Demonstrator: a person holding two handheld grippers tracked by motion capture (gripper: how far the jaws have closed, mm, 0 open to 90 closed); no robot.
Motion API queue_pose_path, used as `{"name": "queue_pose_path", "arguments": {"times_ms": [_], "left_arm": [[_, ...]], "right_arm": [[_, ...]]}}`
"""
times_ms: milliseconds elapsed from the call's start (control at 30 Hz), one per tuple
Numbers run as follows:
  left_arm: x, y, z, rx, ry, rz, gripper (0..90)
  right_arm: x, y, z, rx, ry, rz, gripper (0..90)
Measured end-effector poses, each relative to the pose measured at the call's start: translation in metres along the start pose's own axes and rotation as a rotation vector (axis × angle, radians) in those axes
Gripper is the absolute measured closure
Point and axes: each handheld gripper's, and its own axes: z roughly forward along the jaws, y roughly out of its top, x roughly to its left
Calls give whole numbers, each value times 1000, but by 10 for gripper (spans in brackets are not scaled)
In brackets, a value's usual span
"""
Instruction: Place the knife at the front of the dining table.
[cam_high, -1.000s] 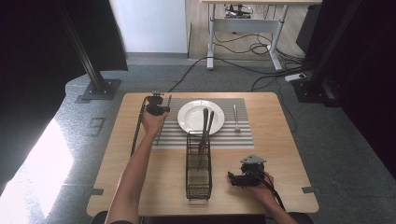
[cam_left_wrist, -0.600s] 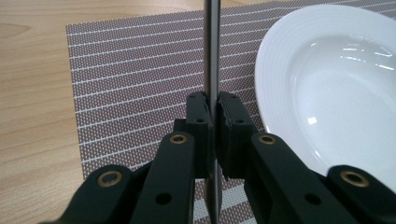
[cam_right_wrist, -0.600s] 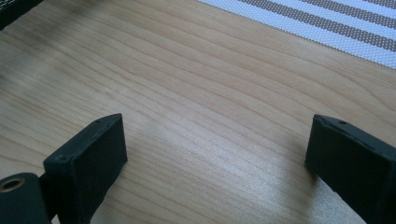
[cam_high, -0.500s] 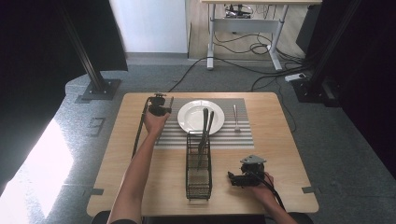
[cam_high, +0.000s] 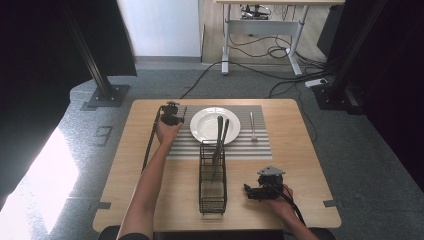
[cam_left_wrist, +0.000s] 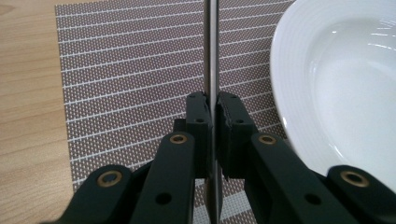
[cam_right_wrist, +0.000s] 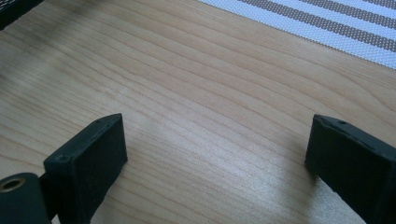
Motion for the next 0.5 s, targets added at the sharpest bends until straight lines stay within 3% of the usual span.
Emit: {"name": "queue_pose_path", "arguments": {"times_ms": [500], "left_arm": [[8, -6, 13, 33, 34, -4, 836]], "right_arm": [[0, 0, 0, 0, 1, -1, 54]]}}
